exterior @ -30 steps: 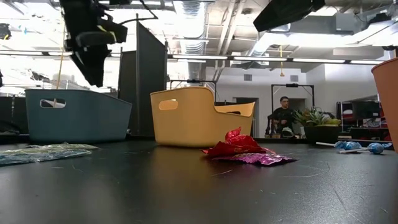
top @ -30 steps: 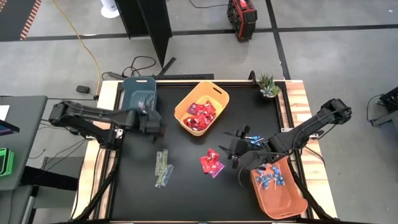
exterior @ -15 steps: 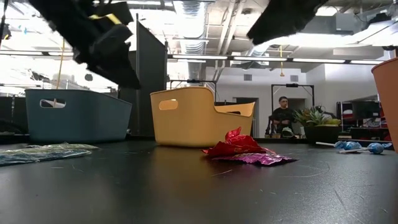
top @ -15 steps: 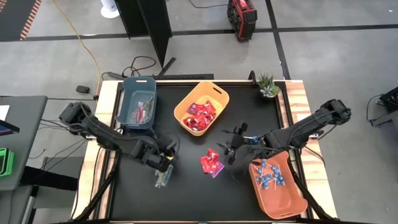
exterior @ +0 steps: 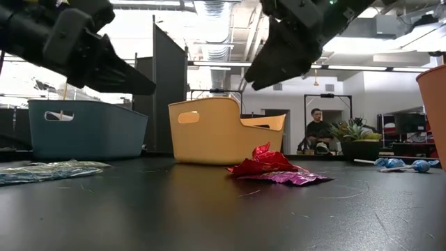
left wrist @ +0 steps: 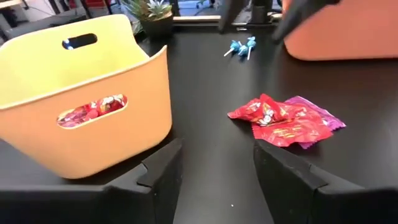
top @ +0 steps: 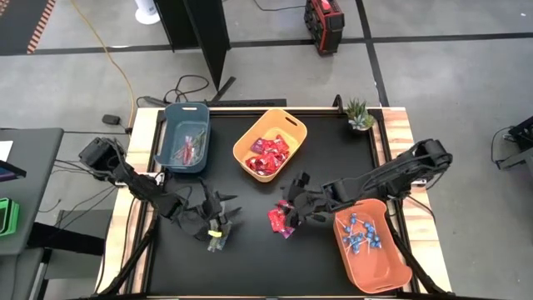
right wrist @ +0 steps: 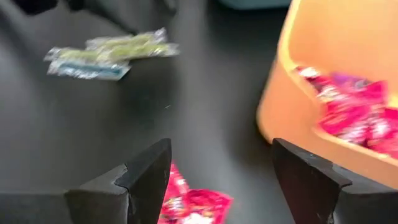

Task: Sort candy
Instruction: Put the red candy into the yellow bin

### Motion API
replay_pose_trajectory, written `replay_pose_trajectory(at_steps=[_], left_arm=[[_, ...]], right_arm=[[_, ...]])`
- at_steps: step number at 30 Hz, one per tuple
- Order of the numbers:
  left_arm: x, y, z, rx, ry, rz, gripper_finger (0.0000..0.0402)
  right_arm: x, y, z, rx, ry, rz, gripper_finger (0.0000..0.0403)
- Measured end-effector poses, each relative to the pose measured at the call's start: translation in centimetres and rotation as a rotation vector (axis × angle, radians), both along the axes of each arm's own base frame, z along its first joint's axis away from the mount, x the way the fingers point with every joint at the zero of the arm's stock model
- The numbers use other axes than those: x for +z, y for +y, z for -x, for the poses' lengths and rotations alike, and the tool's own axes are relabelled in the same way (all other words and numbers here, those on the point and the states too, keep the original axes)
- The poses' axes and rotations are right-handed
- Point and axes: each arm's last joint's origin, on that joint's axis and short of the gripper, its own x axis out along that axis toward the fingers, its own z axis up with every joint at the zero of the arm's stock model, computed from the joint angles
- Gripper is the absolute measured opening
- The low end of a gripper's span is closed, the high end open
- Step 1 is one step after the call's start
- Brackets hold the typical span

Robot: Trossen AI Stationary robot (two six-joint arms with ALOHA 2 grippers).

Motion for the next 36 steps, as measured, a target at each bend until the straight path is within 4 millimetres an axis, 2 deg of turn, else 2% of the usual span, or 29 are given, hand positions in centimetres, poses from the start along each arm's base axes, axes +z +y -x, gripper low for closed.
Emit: replay_pose_trajectory(at_steps=[4, 8, 14, 24, 30, 36], left_arm=[[-0.2, -0.3, 0.5, -0.022, -0.022, 0.026, 0.018], [-0.3, -1.2, 0.9, -0.131, 0.01, 0.02, 0.0179], [-0.2, -1.7, 1.2, -0.143, 0.003, -0.006, 0.0179], [-0.2, -2.3, 1.6, -0.17, 0.003, -0.009, 0.0178], [-0.1, -2.3, 1.5, -0.169, -0.001, -0.006, 0.0178], [-0.1, -2.3, 1.5, -0.17, -0.001, -0.008, 0.0178]], right_arm=[[-0.5, 1.2, -1.0, 0.08, 0.09, -0.057, 0.0291], [-0.8, 2.1, -1.7, 0.083, 0.198, -0.063, 0.0291], [-1.9, 2.4, -2.1, 0.074, 0.33, -0.128, 0.0291], [-3.4, 1.1, -2.5, -0.011, 0.403, -0.155, 0.0291], [-3.3, 0.3, -2.6, -0.031, 0.401, -0.154, 0.0289], [-3.3, 0.3, -2.7, -0.015, 0.403, -0.139, 0.0268]])
